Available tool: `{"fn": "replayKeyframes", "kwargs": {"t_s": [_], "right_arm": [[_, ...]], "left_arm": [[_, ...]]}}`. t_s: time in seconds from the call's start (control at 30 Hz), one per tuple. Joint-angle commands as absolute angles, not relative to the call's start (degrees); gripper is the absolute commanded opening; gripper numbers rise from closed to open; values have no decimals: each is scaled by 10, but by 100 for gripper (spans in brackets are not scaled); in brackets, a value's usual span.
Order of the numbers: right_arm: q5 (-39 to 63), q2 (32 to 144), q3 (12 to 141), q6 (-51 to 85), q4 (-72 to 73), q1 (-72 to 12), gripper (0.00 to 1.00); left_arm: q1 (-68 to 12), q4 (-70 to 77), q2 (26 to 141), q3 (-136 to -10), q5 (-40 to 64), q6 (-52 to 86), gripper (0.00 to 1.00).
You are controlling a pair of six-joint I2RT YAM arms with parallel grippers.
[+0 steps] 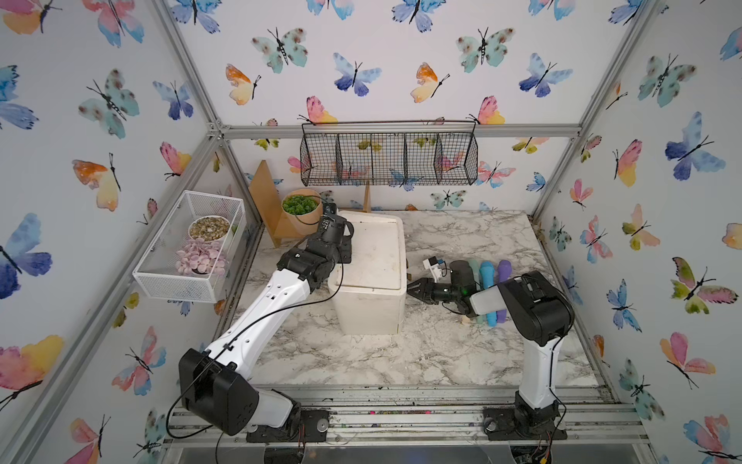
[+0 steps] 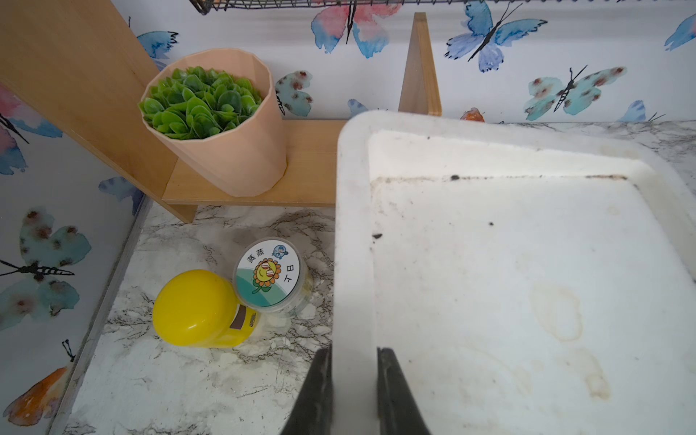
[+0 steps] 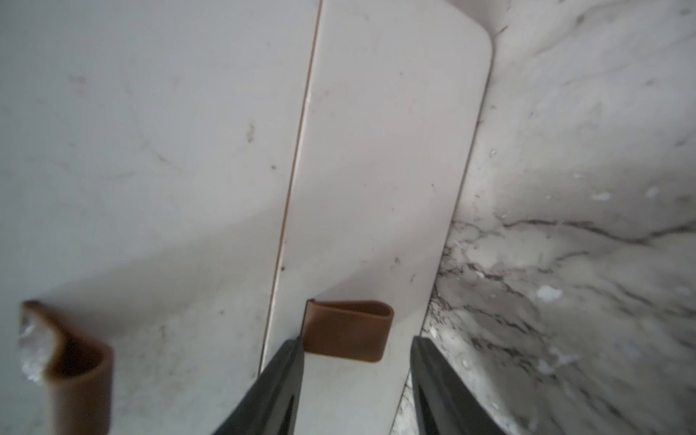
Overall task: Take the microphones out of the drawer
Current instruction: Open the drawer in the storage box.
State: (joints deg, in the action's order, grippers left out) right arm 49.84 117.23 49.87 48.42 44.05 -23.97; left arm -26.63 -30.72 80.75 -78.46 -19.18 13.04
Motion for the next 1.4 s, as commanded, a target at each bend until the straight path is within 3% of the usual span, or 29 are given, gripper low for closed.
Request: {"fn": "replayKeyframes", "kwargs": {"t_s": [0.0, 0.4, 0.87, 1.37], "right_arm": [[527, 1187, 507, 528, 511, -239, 51], [533, 1203, 514, 556, 542, -251, 41], [491, 1165, 496, 517, 455, -266, 46], [502, 1200, 507, 600, 547, -299, 39]], "left_arm": [[-267, -327, 831, -768, -195, 113, 0], [-267, -338, 845, -779, -199, 116, 0], [-268, -335, 853, -781, -180, 119, 0], [-269, -332, 855, -783, -178, 116, 0]]}}
